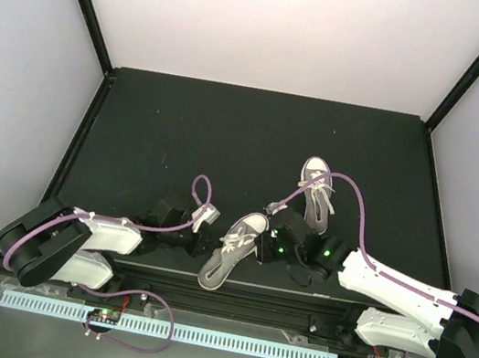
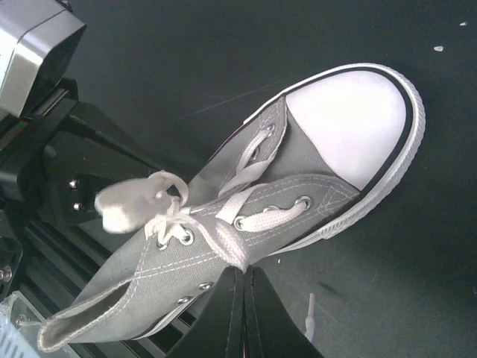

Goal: Tie the shoes
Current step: Cross the shoelace with the shoelace.

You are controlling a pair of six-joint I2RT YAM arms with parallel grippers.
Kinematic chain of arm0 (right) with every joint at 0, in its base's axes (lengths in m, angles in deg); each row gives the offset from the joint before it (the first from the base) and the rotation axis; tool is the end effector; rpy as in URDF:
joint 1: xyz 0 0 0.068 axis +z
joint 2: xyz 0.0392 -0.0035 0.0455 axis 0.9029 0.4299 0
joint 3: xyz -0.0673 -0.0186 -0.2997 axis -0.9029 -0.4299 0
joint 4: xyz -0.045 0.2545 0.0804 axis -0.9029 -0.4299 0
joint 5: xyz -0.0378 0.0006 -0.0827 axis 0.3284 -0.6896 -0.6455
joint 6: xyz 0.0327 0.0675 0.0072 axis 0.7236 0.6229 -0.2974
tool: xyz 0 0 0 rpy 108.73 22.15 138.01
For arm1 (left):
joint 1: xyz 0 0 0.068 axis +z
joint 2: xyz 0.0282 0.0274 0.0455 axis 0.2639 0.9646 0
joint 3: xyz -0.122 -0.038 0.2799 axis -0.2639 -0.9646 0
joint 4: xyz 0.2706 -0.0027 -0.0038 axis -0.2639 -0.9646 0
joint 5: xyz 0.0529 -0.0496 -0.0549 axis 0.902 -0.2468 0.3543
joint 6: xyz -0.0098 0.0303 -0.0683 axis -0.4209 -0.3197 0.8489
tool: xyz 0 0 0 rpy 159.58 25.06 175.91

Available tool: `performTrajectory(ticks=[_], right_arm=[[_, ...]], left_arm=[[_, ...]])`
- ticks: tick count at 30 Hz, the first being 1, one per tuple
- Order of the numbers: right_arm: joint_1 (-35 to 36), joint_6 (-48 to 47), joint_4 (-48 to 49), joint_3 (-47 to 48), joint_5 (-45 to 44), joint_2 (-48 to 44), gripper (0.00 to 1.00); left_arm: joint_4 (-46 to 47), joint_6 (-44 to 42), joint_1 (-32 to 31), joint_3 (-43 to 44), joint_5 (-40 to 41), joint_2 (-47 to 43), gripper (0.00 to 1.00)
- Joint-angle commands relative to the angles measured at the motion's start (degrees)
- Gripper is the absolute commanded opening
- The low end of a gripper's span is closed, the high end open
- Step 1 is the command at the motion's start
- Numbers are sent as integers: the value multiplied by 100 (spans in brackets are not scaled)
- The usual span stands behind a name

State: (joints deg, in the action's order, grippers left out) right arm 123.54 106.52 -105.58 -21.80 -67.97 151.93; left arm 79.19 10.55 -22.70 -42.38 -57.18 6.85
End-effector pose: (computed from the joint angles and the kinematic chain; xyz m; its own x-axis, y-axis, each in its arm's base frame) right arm 0.1221 0.2014 0.2264 -0.8526 -0.1525 -0.4998 -0.3901 0.8221 0.4147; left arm 0.1471 -0.1582 0.1227 -0.7770 0.2103 -0.5933 0.6016 0.5255 -0.6016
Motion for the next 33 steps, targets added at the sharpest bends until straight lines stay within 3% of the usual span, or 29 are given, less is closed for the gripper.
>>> performTrajectory(ticks=[1, 8, 20, 22, 27, 33], right_arm=[[-38, 49, 82, -53, 3, 22, 2], [-38, 93, -42, -95, -75, -103, 2], [-45, 109, -10, -173, -78, -182, 2], [-49, 114, 34, -220, -63, -174, 2], [-68, 213, 427, -438, 219, 113, 3], [-112, 431, 1010, -743, 537, 690, 2]], left_arm=[[29, 124, -41, 109, 121, -197, 1], [-1546, 1070, 29, 112, 1482, -1102, 2], [-3377, 1488, 431, 163, 1767, -1501, 2], [-3351, 1444, 460, 155, 1649, -1487, 2], [-2457, 1241, 446, 48, 452, -1244, 19], [-1996, 1091, 32, 230, -106, -439, 20]])
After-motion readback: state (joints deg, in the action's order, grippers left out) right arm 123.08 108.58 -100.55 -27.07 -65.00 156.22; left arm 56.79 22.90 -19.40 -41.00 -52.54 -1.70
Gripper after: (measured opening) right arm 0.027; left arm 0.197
